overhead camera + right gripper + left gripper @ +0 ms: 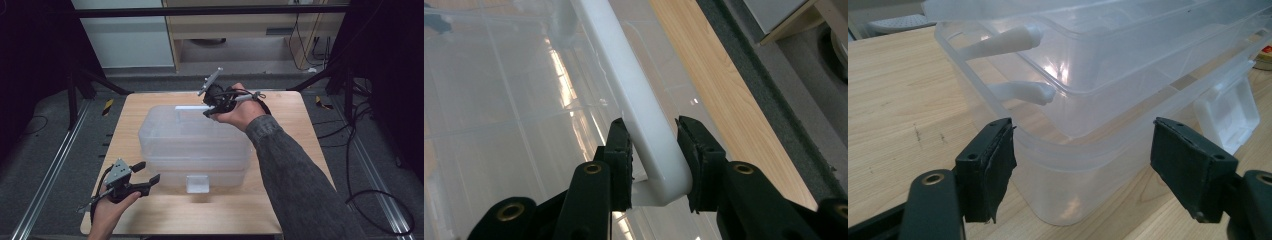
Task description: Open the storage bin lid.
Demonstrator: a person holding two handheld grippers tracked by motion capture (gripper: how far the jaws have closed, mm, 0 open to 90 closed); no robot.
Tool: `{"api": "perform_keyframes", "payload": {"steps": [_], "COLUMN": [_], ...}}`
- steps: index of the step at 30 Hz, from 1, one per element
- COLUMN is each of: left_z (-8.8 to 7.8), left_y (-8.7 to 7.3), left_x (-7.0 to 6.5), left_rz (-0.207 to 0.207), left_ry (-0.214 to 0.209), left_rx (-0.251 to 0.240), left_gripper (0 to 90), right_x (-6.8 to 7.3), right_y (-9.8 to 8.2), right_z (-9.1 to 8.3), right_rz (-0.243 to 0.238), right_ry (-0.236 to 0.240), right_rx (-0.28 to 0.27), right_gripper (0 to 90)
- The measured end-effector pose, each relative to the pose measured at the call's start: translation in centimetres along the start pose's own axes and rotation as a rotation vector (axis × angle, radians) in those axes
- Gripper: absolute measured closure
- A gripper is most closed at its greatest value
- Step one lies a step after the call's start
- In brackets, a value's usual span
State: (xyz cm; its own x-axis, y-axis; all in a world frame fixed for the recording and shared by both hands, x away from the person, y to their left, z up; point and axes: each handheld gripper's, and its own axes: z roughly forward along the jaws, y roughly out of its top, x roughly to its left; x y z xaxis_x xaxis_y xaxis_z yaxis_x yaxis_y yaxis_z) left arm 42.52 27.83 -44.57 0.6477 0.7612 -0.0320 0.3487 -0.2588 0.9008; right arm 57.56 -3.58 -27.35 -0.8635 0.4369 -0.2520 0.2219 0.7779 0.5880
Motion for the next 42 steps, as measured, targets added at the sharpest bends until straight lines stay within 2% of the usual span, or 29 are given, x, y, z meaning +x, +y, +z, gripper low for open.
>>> {"api": "perform_keyframes", "payload": {"steps": [11,34,42], "left_z": [0.1,0.1,0.1], "left_y": [0.1,0.1,0.1], "left_x": [0.0,-0.1,0.0], "left_rz": [0.004,0.011,0.013], "left_ry": [0.006,0.017,0.023], "left_rx": [-0.004,0.0,0.006], "left_gripper": [24.7,27.0,28.8], "right_x": [-0.6,-1.9,-2.2], "right_y": [0.4,1.3,1.5], "right_z": [-0.2,-0.4,-0.3], "right_rz": [0.021,0.027,0.034], "right_ry": [-0.008,-0.019,-0.021], "right_rx": [-0.009,0.026,0.024], "right_gripper": [66.8,66.5,66.3]}}
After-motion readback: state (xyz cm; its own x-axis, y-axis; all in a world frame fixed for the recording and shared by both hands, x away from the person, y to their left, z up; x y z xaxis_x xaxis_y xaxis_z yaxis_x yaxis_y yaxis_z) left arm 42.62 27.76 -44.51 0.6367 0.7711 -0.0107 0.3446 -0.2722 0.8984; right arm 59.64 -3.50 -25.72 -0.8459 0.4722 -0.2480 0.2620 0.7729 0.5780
